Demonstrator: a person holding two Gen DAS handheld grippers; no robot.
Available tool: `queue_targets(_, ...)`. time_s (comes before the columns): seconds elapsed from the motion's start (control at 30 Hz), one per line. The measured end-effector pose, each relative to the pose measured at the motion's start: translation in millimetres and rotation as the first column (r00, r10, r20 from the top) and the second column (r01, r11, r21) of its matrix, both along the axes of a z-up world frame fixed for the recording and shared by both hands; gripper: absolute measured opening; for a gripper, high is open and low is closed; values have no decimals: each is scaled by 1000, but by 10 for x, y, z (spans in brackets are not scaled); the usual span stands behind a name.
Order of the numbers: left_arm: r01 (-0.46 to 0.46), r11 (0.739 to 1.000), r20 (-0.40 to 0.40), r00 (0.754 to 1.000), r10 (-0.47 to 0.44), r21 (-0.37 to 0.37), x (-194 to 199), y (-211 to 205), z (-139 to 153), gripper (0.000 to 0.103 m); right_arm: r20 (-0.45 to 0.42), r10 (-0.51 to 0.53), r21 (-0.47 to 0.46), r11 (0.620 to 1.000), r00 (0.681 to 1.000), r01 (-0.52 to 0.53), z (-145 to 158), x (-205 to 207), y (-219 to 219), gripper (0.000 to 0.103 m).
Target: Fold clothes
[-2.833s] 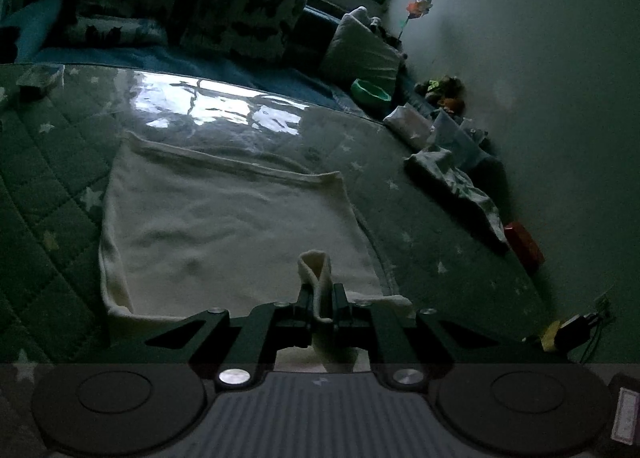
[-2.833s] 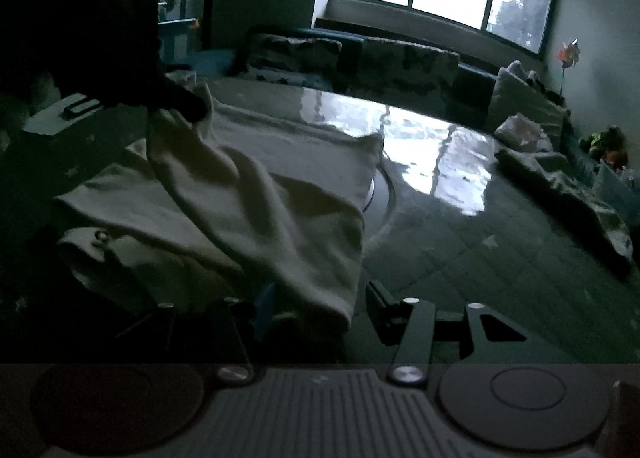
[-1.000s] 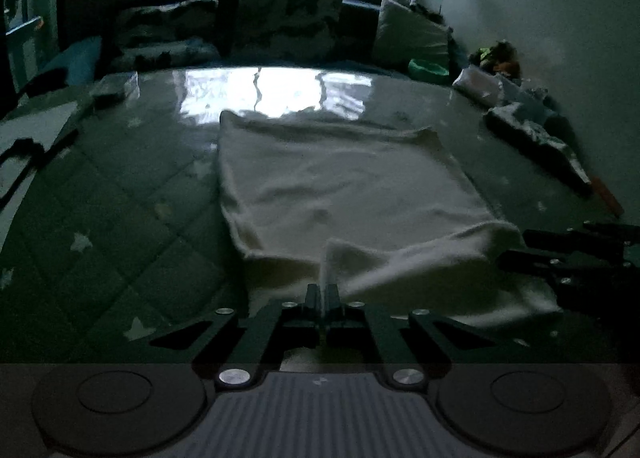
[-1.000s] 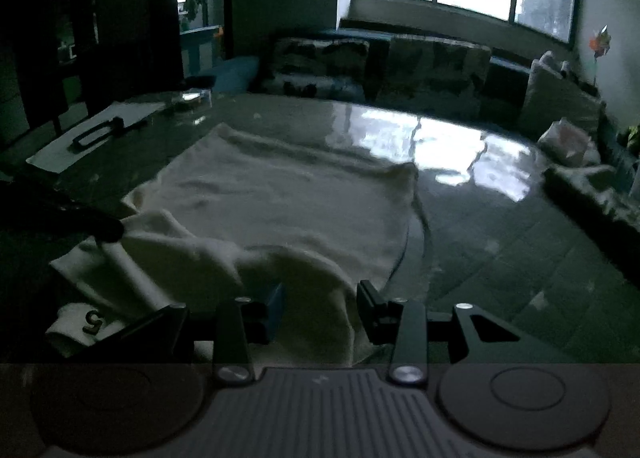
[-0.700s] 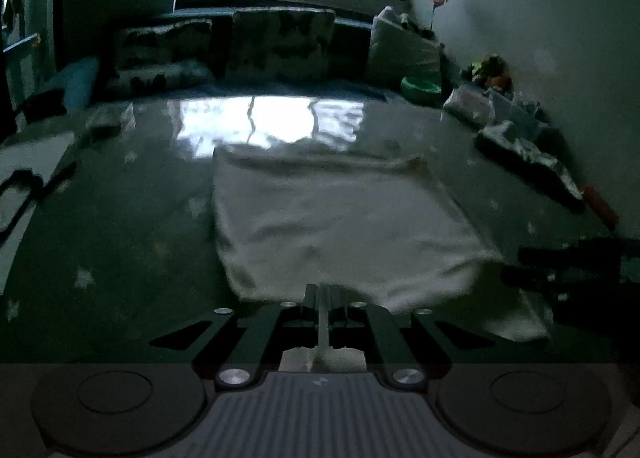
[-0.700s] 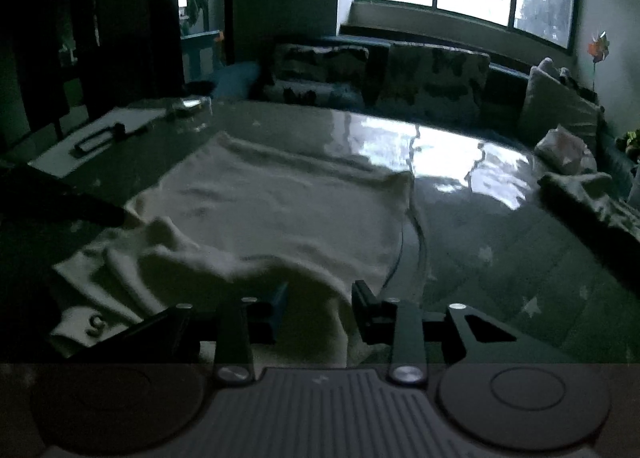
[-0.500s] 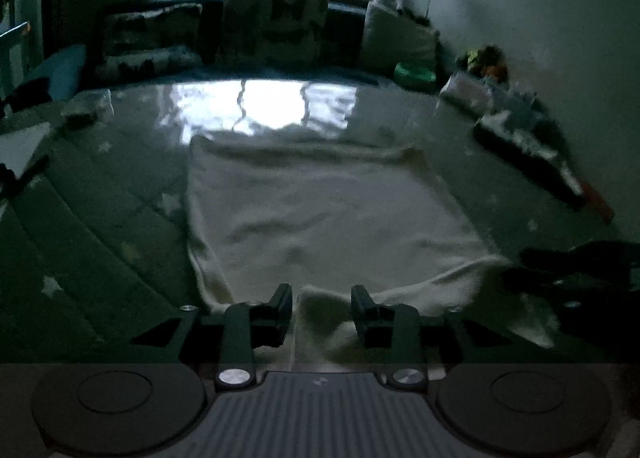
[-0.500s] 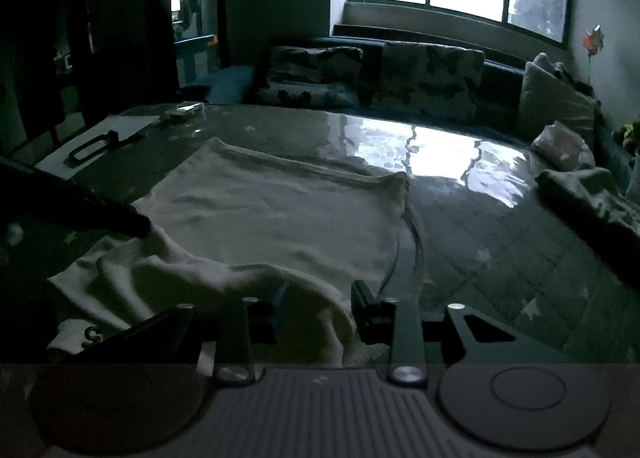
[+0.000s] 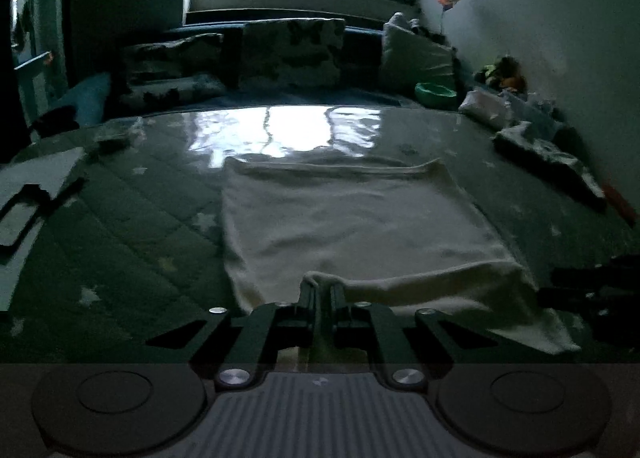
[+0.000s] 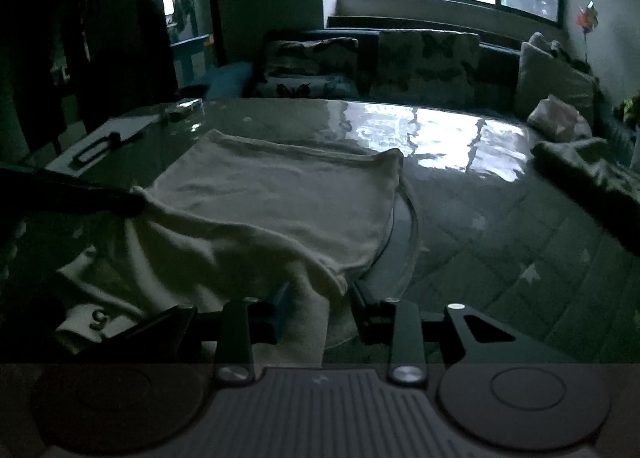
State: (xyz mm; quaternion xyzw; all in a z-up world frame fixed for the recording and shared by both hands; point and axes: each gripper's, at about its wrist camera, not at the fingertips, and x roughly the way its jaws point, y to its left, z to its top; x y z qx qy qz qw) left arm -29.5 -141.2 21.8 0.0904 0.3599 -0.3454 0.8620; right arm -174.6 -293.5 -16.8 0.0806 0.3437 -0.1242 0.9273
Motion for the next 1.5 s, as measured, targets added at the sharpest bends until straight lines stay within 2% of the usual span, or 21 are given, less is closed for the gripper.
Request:
queue_targets(0.2, 8, 1000, -38, 999, -8, -3, 29, -19, -42, 9, 16, -30, 25, 999, 999, 30, -6, 41, -115, 21)
queue_targets(0.7, -11, 1000, -24, 1000, 11, -3, 3, 89, -1, 9, -27, -10, -76, 997, 1000, 8, -117, 250, -70, 21)
queue_targets(0.8, -10, 1000, -20, 1000, 10, 0, -8, 86, -1, 12, -8, -15, -79, 997, 1000, 14, -57, 246, -68, 21)
queue_targets(0.9, -10, 1000, -17, 1000, 10, 3, -11, 78, -7, 12, 11, 35, -73, 997, 999, -34, -24, 293, 22, 21)
queue_targets(1.13, -27, 999, -49, 998, 28, 34, 89, 119, -84, 13, -20, 111, -71, 991, 994, -112, -122, 487, 202, 21)
queue_targets(1.2, -32, 999, -48, 998, 34, 31, 93, 149, -59, 22, -17, 117, -77, 990, 993, -118, -99, 477, 229, 21)
queue_targets(1.27, -39, 999, -31, 999, 39, 26, 75, 183, -9, 28, -14, 123, -83, 989, 992, -124, -77, 467, 257, 21)
queue_targets(1.5, -58, 998, 7, 998, 59, -29, -3, 268, 208, 28, -8, 160, -101, 982, 987, -160, -18, 453, 398, 21)
